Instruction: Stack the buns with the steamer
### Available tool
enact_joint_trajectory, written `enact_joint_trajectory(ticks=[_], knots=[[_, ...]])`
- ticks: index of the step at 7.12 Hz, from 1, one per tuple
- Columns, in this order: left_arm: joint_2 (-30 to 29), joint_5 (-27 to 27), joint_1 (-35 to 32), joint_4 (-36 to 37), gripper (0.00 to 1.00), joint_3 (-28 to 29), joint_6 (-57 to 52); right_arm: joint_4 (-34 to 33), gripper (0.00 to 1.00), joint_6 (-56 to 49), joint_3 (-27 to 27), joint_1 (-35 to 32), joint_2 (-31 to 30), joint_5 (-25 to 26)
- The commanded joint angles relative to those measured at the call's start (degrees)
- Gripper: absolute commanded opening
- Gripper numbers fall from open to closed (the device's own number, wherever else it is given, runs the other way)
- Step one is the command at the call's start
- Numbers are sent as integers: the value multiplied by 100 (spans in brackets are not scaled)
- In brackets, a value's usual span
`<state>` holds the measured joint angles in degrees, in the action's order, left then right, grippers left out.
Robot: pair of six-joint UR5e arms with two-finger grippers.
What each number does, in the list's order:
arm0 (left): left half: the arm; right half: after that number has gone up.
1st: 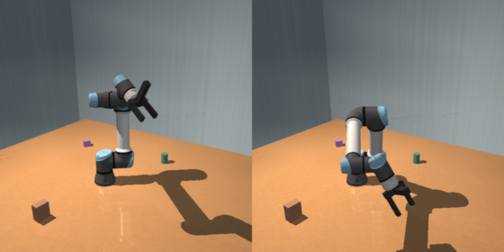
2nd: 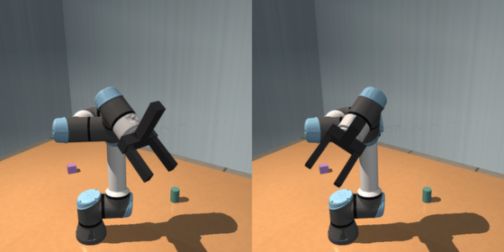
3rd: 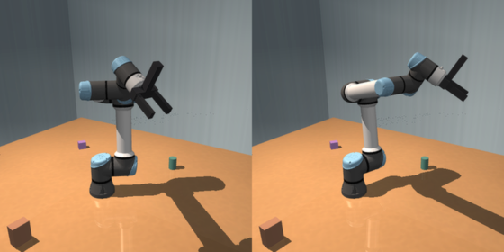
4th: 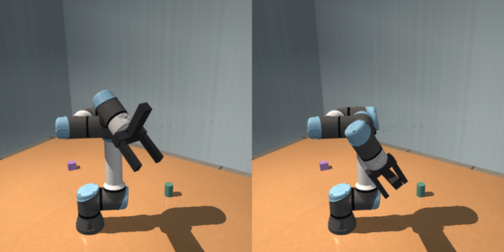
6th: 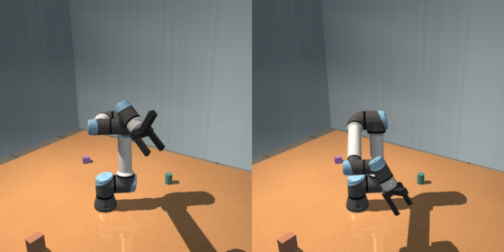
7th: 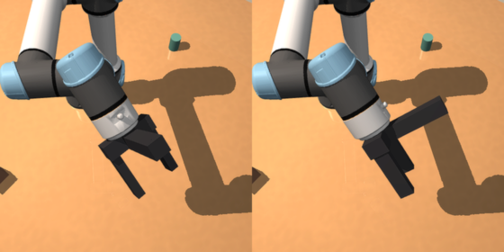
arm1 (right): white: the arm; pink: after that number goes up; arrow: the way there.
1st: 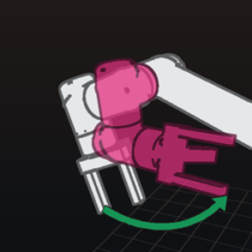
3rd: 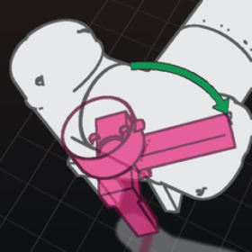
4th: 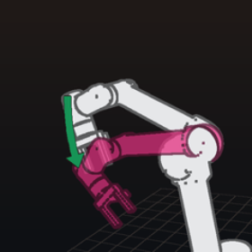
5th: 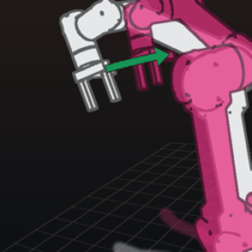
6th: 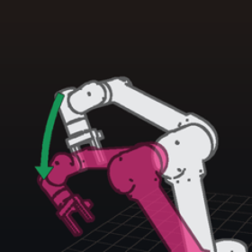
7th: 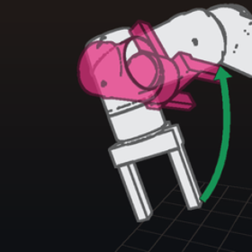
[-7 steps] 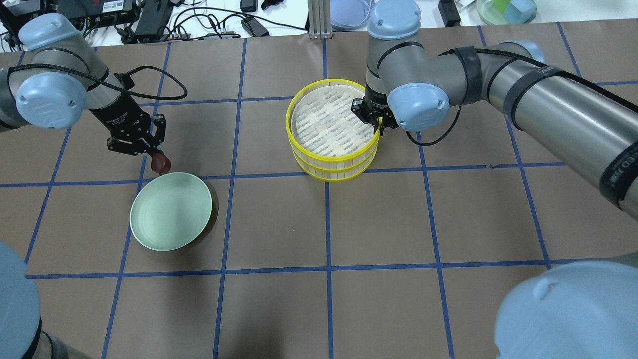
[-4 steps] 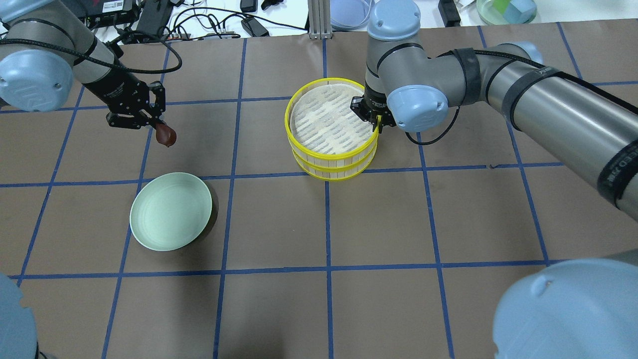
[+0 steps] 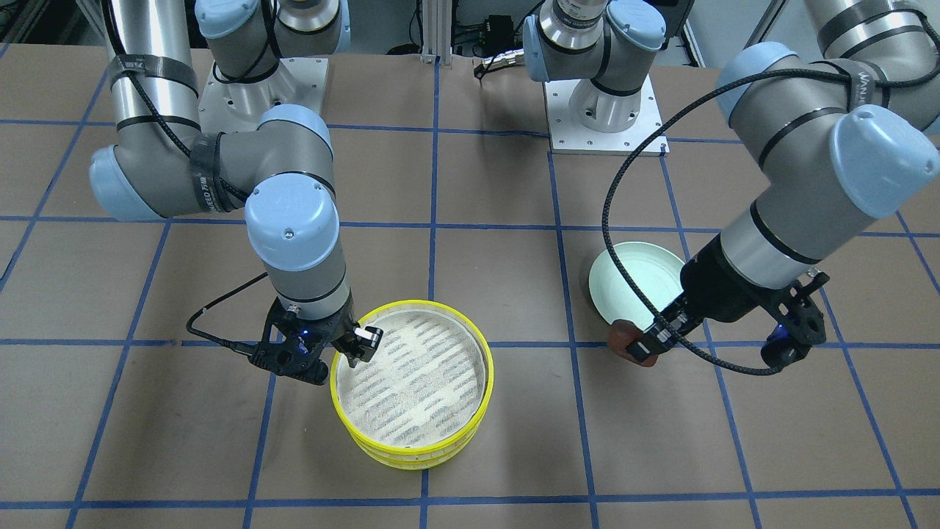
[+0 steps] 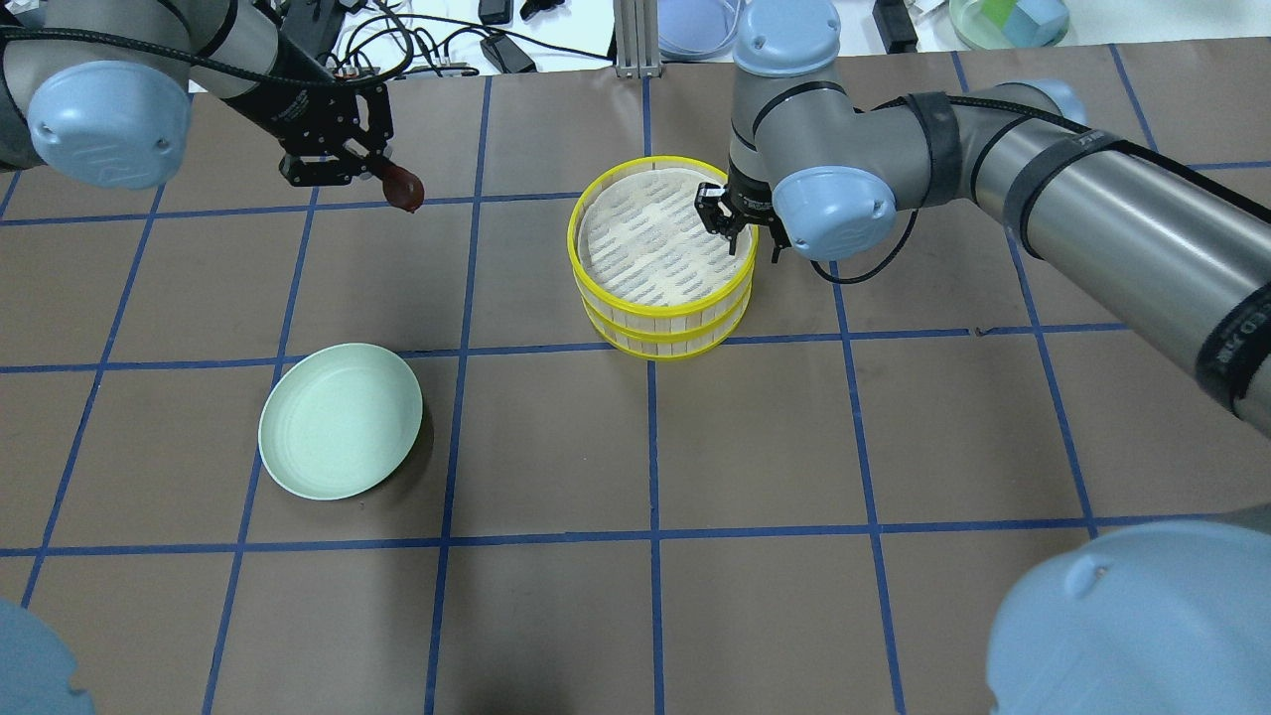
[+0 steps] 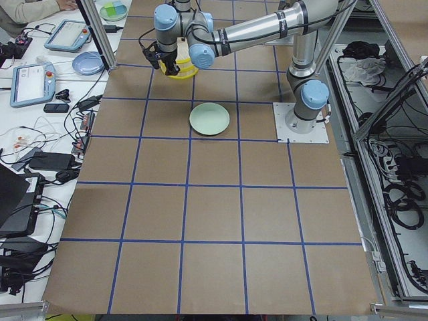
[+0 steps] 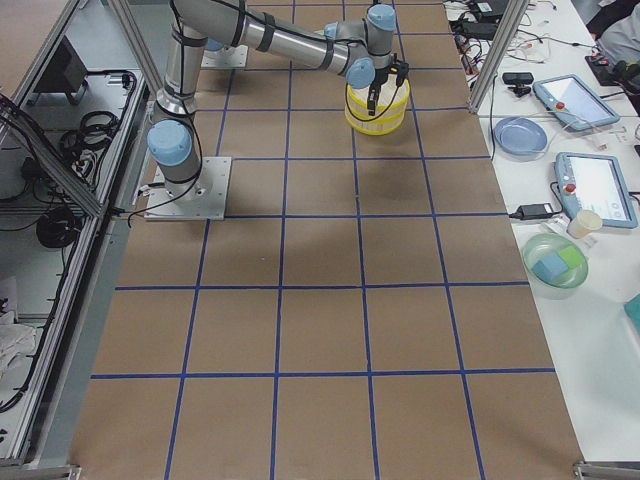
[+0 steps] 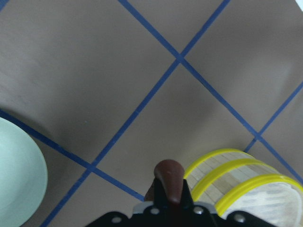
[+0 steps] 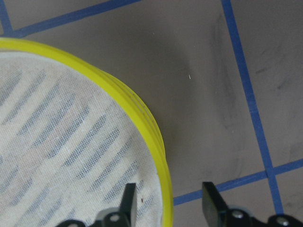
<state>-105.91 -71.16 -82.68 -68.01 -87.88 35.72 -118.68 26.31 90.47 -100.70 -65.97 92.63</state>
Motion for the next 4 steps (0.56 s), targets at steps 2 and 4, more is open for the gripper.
enact_joint_trajectory(ticks=[2,4], knots=[[-307,1083,-529,1489,0,-45,1602,1376,96,-1255,-29,600,-1108,9],[-553,1184,-1055,1598,0,-107,1983,1846,99,-2557,-38,1191,-1653,-9]])
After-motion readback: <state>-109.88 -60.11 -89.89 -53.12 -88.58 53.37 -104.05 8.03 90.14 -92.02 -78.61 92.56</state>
